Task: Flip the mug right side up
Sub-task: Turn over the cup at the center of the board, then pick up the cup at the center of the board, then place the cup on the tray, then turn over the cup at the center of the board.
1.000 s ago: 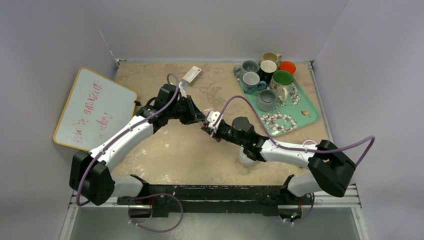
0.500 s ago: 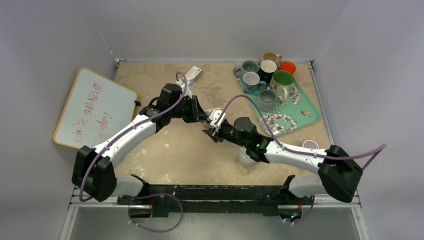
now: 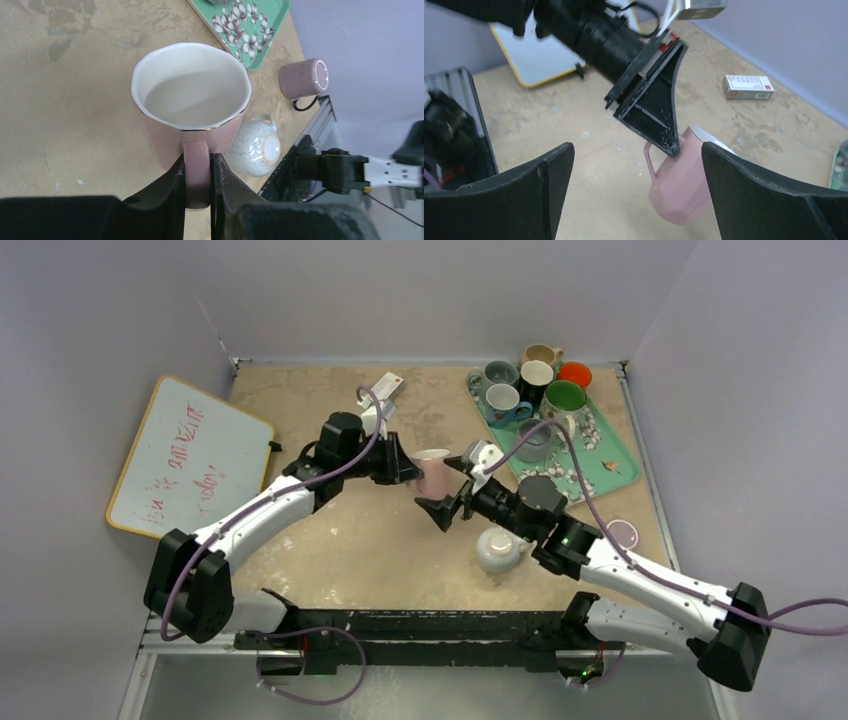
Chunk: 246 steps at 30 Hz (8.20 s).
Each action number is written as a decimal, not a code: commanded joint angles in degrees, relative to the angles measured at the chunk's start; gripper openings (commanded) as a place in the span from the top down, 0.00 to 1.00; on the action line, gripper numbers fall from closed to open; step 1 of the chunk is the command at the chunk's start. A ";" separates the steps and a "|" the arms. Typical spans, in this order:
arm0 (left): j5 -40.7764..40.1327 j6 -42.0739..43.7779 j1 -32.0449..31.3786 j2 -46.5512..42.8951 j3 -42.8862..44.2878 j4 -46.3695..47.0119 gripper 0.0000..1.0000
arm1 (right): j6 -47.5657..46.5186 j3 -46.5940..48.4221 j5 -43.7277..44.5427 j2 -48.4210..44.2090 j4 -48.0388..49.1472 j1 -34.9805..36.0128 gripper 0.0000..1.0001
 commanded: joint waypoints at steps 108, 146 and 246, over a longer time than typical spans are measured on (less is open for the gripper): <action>-19.27 24.79 14.34 -30.07 -3.23 -20.61 0.10 | 15.63 28.07 17.72 19.36 -29.94 -20.77 1.00; -17.43 25.85 14.34 -30.43 -3.68 -20.65 0.10 | 17.71 24.79 8.14 35.87 -16.39 -64.28 1.00; -19.52 23.75 14.34 -30.60 -2.35 -22.72 0.07 | 69.26 3.27 -10.53 23.14 -67.04 -48.69 0.50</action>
